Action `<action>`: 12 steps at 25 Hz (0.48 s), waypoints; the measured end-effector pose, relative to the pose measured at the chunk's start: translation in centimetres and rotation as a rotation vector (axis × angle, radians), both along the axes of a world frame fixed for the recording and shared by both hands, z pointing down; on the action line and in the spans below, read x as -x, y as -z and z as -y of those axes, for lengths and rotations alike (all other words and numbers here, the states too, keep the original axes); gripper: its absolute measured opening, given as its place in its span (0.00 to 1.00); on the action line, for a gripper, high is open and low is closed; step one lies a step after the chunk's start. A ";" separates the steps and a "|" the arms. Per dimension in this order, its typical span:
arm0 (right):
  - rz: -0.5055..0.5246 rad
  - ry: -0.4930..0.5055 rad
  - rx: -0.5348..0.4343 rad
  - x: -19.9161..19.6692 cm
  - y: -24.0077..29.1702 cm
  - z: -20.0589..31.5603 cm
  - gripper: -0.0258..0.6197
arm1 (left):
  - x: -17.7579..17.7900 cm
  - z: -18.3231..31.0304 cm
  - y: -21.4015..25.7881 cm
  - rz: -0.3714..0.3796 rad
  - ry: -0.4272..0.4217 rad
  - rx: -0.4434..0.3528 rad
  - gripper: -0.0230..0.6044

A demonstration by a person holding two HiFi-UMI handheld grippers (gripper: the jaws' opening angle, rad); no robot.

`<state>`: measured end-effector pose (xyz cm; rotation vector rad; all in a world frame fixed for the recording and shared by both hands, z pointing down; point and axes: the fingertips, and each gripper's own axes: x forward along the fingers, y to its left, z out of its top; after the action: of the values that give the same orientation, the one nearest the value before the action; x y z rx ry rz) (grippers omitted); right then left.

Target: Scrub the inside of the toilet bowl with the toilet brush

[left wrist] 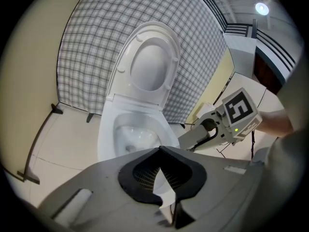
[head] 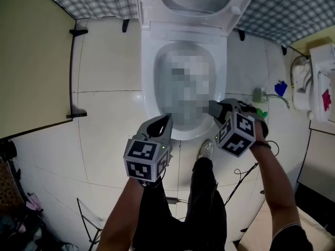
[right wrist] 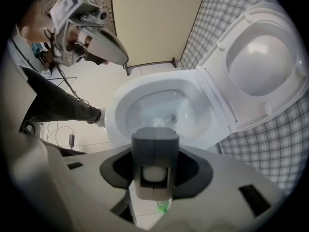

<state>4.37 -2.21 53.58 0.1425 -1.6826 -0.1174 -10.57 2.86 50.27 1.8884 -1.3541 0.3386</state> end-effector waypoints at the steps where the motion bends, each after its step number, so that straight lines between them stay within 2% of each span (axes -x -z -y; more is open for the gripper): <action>1: -0.008 -0.007 0.005 0.2 -0.9 0.3 0.34 | 0.1 -0.1 -0.1 0.002 0.001 0.004 0.05; 4: -0.021 -0.046 0.025 1.1 -3.6 1.2 0.34 | 0.7 -0.3 -0.4 0.007 0.004 0.010 0.05; 6: 0.006 -0.096 0.029 1.6 -4.5 1.9 0.34 | 1.0 -0.4 -0.4 0.009 0.009 0.011 0.05; 12: 0.122 -0.258 -0.055 0.9 -2.2 3.2 0.34 | 1.1 -0.6 -0.9 0.005 0.006 0.023 0.05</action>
<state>3.51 -5.39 55.78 0.4135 -1.7671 0.0398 -11.63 3.44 51.20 1.8650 -1.3533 0.3549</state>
